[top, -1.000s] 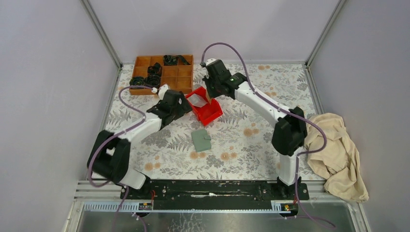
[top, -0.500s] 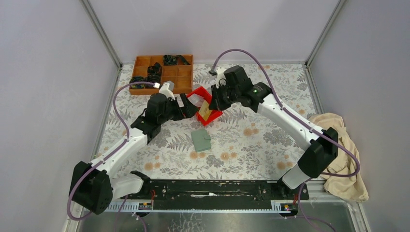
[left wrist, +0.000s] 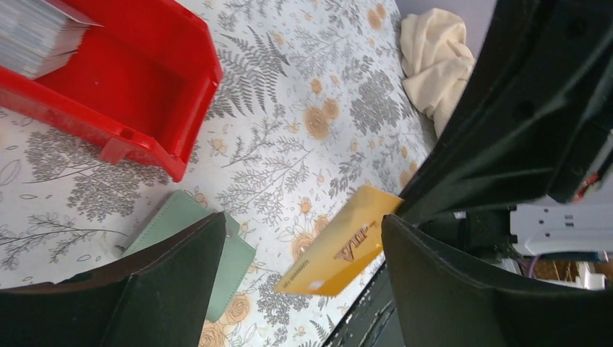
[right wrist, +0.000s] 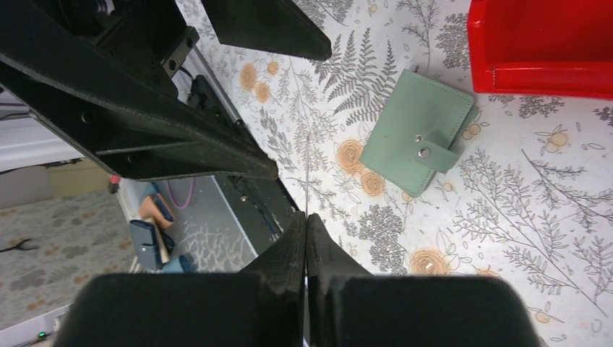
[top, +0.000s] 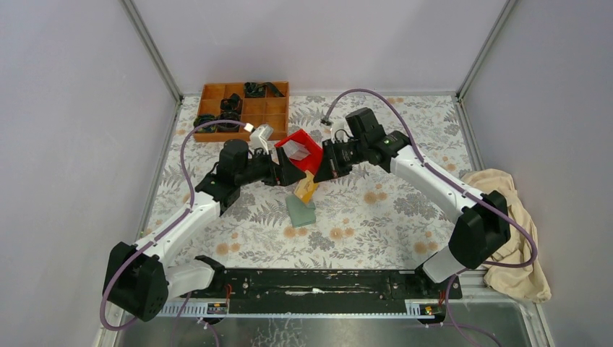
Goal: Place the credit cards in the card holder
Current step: Pick up the credit card from the storage box.
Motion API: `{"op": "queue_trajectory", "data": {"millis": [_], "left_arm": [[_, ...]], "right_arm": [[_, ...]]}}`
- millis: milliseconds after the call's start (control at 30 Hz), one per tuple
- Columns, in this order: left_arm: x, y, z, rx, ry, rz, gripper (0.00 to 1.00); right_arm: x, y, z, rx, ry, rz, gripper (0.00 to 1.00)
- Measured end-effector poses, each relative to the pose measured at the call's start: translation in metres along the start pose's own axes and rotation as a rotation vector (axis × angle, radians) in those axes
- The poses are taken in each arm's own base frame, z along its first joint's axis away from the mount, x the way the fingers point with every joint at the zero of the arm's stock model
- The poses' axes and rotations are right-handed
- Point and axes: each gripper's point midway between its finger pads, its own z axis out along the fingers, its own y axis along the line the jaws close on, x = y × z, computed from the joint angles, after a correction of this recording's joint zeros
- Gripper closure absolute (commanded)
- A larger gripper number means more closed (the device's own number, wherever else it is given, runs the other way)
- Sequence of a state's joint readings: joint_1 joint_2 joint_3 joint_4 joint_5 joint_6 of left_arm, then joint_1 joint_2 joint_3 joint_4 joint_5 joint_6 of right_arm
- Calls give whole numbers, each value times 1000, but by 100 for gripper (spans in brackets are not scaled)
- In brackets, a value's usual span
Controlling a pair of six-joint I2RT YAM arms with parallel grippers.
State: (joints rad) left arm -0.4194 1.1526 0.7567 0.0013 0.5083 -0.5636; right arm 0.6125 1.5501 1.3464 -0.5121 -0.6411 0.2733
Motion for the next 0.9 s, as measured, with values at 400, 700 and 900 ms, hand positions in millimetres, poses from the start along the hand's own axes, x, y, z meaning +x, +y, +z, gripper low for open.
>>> {"op": "queue_trajectory", "data": {"millis": [400, 700, 900], "left_arm": [[18, -15, -5, 106, 80, -1, 39], [25, -28, -8, 179, 124, -11, 86], [24, -36, -11, 235, 130, -19, 100]], "right_arm": [[-8, 14, -5, -170, -26, 80, 100], [-2, 11, -4, -234, -7, 133, 100], [-3, -2, -3, -256, -9, 181, 100]]}}
